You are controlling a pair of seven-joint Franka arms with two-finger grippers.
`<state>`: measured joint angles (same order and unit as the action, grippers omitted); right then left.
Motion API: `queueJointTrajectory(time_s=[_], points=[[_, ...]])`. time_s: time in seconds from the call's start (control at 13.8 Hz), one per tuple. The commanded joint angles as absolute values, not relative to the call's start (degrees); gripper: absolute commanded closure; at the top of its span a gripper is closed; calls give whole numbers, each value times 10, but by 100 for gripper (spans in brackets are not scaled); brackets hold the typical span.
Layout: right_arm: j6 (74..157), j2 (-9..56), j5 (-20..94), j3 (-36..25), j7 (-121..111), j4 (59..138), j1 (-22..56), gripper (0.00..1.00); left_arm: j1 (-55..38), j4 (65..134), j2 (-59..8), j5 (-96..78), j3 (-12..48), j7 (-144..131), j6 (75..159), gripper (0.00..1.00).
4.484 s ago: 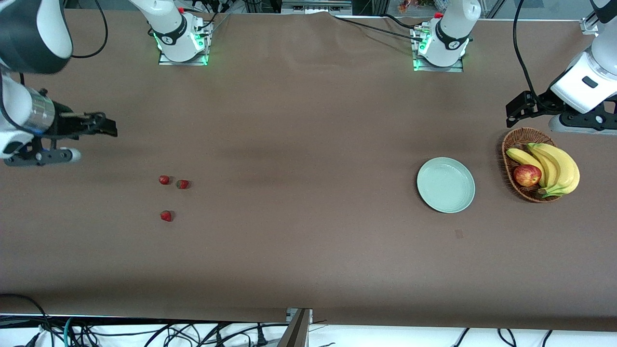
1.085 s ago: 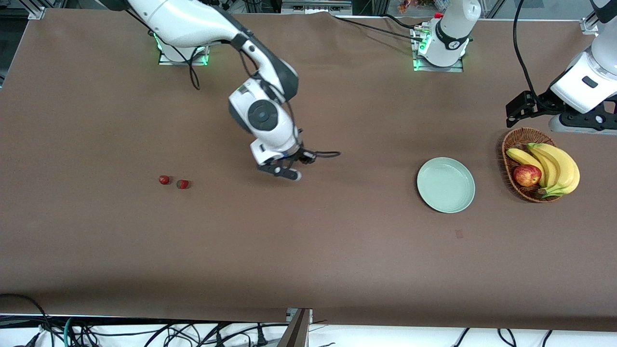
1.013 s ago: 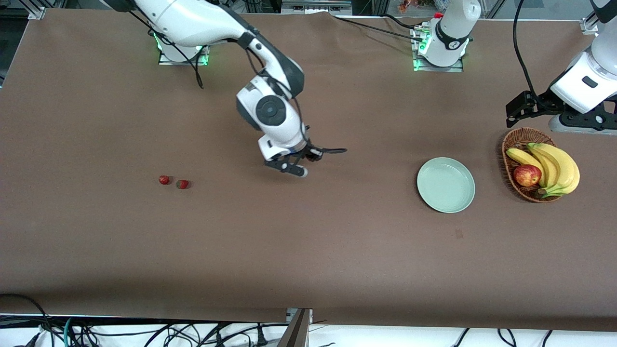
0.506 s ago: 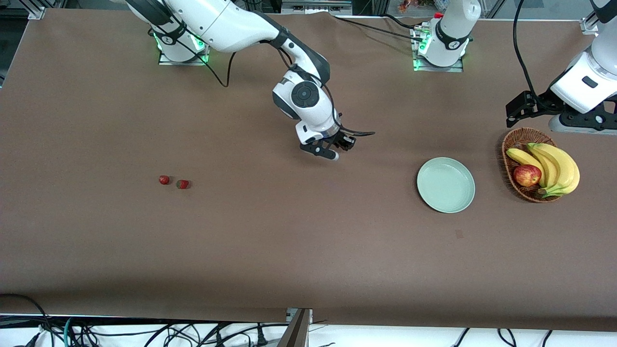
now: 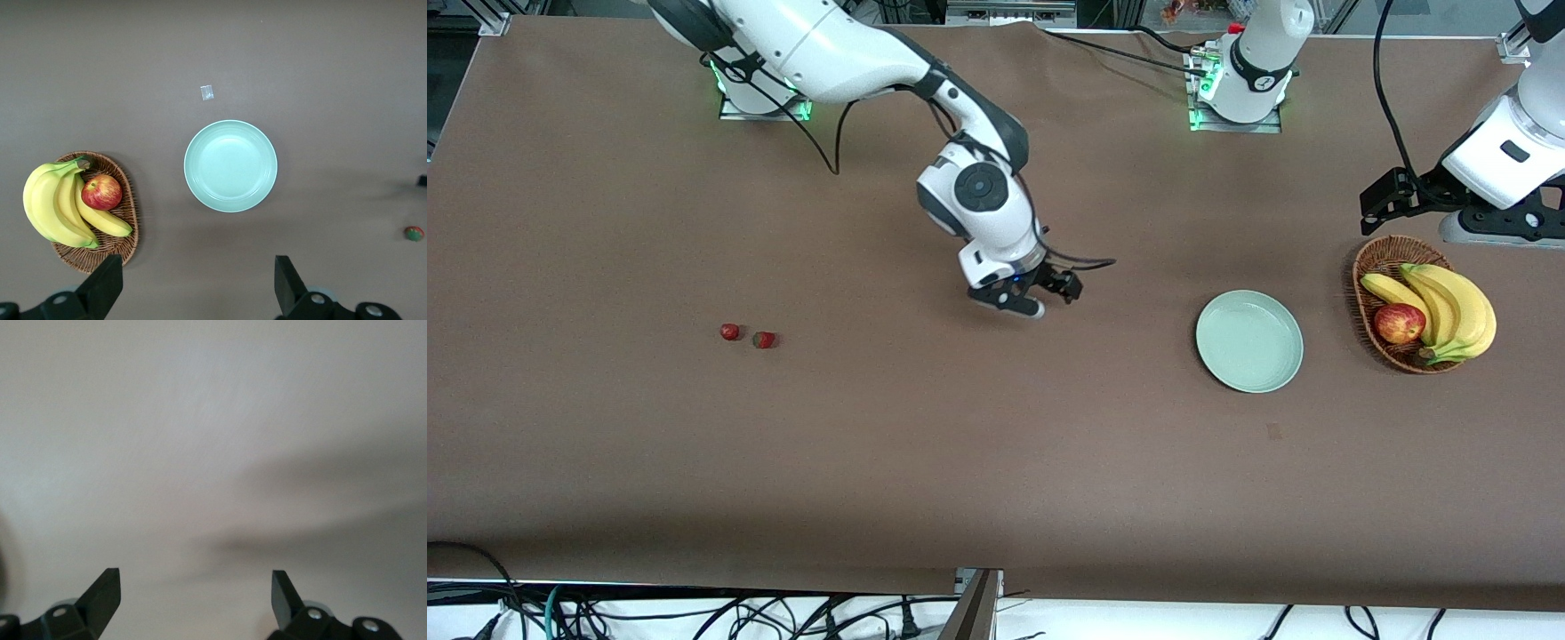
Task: Collect all strawberries into plate
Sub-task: 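Return the right gripper and grasp a second strawberry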
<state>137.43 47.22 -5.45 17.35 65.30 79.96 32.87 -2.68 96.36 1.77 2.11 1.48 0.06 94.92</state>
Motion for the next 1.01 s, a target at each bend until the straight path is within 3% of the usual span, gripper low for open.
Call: queueJointTrajectory(time_s=[0.0, 0.22, 0.43, 0.94], points=[[1249, 426, -59, 179, 492, 804, 260, 0, -33, 955, 14, 13, 11, -3, 949, 0], [1141, 405, -59, 179, 317, 805, 173, 0, -33, 955, 14, 13, 11, -3, 949, 0], [1084, 403, -60, 179, 203, 805, 98, 0, -33, 955, 14, 13, 11, -3, 949, 0], [1080, 395, -64, 91, 64, 852, 61, 0, -33, 955, 14, 13, 11, -2, 949, 0]])
